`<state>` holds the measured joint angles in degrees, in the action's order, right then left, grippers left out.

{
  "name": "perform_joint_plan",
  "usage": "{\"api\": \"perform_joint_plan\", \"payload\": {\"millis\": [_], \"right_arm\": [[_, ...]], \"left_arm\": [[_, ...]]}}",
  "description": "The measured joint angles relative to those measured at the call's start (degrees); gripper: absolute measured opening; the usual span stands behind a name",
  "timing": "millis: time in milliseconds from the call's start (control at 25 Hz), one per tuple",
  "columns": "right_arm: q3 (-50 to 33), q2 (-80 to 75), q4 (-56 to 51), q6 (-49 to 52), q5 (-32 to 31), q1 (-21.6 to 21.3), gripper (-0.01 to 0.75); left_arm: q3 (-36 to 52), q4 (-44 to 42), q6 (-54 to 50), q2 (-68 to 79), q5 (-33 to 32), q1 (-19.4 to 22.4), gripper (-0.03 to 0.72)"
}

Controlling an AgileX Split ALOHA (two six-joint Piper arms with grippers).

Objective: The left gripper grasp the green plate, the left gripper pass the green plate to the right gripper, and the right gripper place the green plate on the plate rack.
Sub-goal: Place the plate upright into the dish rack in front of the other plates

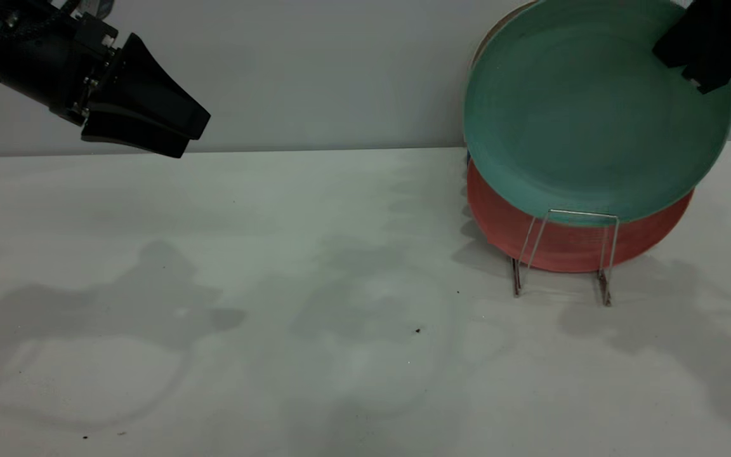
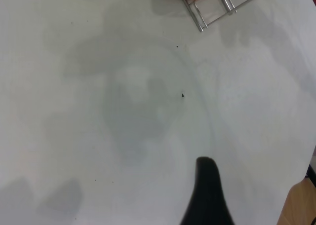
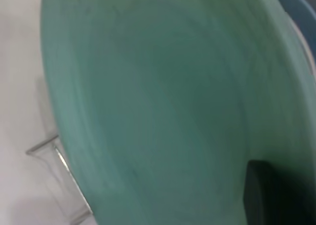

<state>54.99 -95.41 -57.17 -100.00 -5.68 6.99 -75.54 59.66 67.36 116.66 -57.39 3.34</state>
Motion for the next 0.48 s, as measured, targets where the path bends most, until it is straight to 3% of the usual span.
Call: {"api": "perform_joint_plan", "payload": {"millis": [280, 480], "right_arm": [[0.0, -2.6, -0.7, -0.4, -0.8, 0.0, 0.09], [0.0, -2.7, -0.9, -0.4, -0.9, 0.0, 0.254]], "left_arm": [[0.0, 0.0, 0.1, 0.0, 0.0, 0.0, 0.589], [0.0, 0.0, 0.1, 0.0, 0.0, 0.0, 0.589]]}}
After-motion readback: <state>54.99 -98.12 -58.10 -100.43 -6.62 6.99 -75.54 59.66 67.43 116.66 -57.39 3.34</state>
